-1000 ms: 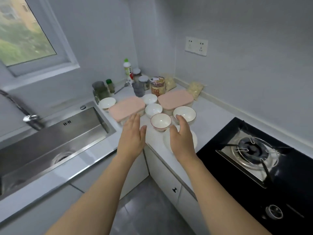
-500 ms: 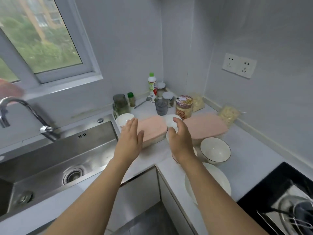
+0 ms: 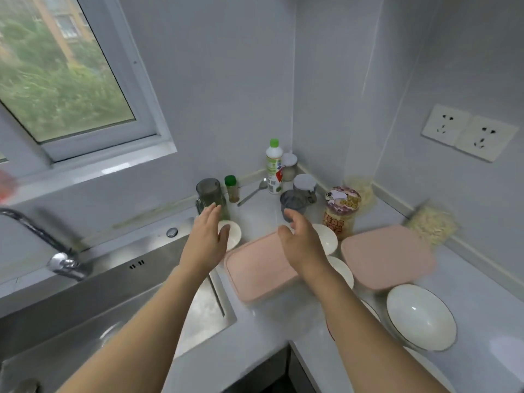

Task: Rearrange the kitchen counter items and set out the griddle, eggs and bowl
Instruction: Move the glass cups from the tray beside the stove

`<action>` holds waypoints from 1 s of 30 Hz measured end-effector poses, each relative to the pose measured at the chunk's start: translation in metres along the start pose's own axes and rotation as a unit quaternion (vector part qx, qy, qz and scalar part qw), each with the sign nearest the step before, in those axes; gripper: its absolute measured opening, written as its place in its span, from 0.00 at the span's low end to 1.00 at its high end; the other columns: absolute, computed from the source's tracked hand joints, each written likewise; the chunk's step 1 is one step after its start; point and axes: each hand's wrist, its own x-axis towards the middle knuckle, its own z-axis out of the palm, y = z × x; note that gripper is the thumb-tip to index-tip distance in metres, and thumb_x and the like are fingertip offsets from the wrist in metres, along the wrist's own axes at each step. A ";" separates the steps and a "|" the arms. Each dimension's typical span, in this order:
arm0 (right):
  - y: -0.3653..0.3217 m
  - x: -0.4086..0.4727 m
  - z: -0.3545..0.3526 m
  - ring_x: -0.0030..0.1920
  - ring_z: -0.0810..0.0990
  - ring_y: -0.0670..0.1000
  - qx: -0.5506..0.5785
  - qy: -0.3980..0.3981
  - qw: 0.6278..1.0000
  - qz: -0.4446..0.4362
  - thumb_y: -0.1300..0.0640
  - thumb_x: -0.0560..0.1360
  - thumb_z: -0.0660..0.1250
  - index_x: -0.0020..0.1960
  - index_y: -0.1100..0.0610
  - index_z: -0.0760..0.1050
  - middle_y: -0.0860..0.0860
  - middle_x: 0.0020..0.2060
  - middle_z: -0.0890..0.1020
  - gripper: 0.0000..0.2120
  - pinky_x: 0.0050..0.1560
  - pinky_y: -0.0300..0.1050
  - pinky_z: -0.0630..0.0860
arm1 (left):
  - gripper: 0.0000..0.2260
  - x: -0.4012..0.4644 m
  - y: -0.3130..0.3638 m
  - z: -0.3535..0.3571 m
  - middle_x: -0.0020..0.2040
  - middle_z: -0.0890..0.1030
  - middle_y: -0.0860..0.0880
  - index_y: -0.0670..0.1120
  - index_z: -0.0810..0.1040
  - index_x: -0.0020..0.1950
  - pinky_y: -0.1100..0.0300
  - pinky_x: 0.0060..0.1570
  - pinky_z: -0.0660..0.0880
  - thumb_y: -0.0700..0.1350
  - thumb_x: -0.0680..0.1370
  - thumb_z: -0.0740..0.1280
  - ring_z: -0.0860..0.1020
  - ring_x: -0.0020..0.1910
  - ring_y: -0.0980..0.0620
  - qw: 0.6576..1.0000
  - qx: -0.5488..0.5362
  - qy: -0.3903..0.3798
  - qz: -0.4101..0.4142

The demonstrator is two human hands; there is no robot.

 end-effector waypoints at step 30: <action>-0.008 0.242 0.222 0.77 0.46 0.56 -0.325 -0.249 0.912 0.002 0.56 0.75 0.66 0.78 0.54 0.36 0.49 0.77 0.37 0.45 0.75 0.51 0.55 | 0.35 0.328 -0.189 0.026 0.68 0.72 0.50 0.55 0.69 0.69 0.53 0.63 0.72 0.50 0.63 0.76 0.73 0.63 0.49 0.933 0.121 -0.326 0.096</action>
